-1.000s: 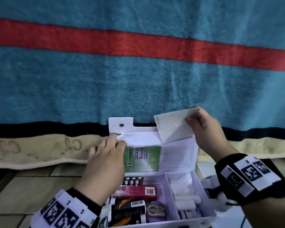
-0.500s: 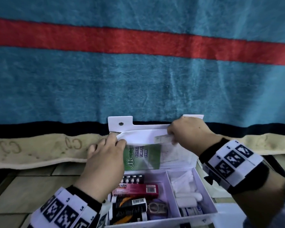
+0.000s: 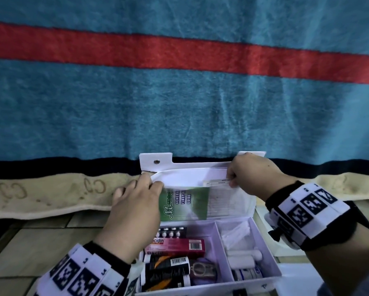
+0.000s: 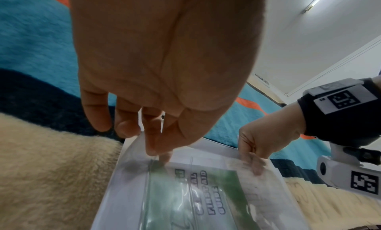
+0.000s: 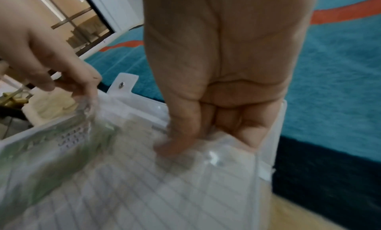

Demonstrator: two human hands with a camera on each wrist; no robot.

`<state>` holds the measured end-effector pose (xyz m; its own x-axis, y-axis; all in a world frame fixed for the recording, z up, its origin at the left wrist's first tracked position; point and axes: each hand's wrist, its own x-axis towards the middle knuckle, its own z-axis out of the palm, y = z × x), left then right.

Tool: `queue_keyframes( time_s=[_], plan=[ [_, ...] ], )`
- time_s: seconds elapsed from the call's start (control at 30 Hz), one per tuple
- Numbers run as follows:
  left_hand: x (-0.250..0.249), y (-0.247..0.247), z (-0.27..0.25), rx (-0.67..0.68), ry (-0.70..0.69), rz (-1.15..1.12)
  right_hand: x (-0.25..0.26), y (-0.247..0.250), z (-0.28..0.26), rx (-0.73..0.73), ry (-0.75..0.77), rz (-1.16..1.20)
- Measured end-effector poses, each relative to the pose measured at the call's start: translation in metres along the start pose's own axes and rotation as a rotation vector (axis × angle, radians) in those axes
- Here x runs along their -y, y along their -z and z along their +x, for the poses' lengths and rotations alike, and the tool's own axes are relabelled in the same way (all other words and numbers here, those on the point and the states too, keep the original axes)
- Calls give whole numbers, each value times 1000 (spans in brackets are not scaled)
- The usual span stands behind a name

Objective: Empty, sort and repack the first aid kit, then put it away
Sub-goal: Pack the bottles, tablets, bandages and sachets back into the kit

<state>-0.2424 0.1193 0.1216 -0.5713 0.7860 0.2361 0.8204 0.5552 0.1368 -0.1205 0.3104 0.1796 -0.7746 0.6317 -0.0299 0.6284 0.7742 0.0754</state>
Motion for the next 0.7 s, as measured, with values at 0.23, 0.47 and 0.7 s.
queue_keyframes(
  time_s=[0.23,0.47,0.7],
  plan=[
    [-1,0,0,31,14,20,2,-2,4,6,1,8],
    [2,11,5,-33,-90,-146,-27,-3,-23,-196,81,161],
    [-22,8,1,25,-174,-245,-89,2,-115,-291,-72,269]
  ],
)
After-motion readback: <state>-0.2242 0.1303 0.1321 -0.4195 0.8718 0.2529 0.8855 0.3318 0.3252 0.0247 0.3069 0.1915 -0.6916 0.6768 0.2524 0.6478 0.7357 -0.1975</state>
